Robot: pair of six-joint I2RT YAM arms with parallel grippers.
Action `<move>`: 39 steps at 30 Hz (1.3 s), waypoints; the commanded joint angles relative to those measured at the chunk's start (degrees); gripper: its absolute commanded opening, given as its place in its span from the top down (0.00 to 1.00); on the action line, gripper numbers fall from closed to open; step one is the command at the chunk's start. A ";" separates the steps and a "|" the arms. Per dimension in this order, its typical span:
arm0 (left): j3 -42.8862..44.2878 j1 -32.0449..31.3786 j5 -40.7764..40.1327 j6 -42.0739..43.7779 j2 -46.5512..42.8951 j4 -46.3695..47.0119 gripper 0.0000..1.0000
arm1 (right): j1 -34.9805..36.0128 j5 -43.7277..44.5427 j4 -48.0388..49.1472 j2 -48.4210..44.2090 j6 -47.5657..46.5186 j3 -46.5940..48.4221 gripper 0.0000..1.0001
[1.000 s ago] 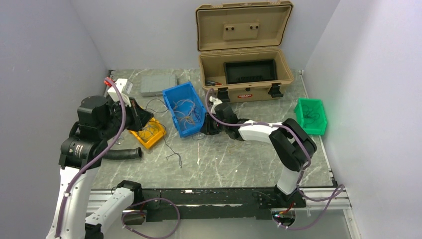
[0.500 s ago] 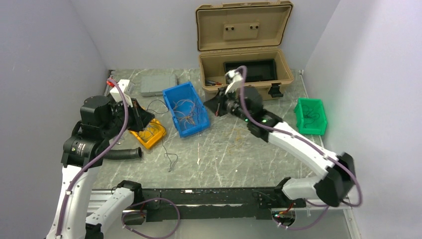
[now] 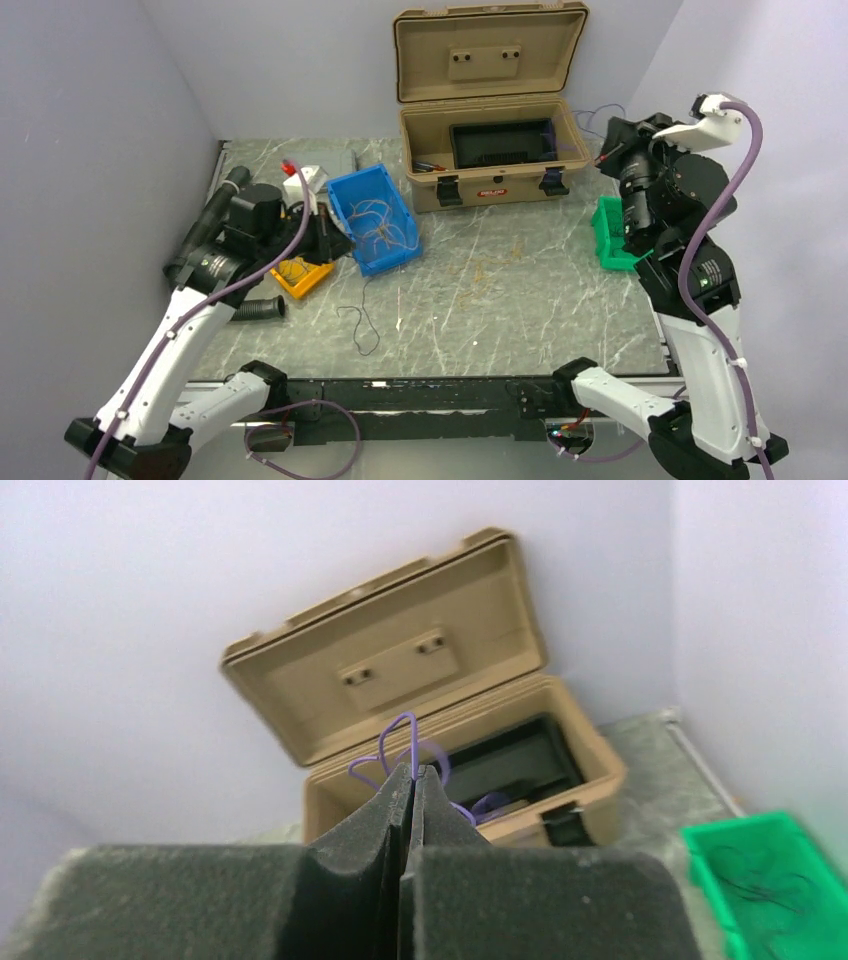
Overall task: Untangle the cables
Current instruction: Untie the cable.
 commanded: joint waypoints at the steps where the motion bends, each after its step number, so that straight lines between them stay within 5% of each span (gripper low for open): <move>1: 1.36 -5.73 -3.24 -2.37 2.46 6.05 1.00 | -0.88 9.11 -10.52 1.75 -3.46 -0.28 1.00; 9: -0.72 -10.56 -4.81 -3.92 6.92 10.04 1.00 | -3.73 3.58 -12.75 1.41 5.45 -17.55 1.00; 17: -1.83 -16.41 -5.79 -5.04 10.22 12.92 1.00 | -15.78 7.68 -15.03 -0.23 11.64 -24.04 1.00; 30: -4.30 -17.34 -5.28 -4.00 8.58 16.60 1.00 | -19.06 10.24 -16.81 2.20 8.49 -5.40 1.00; 39: -4.06 -17.31 -5.27 -0.63 8.25 15.77 1.00 | -19.99 10.96 -18.63 14.78 3.66 17.41 1.00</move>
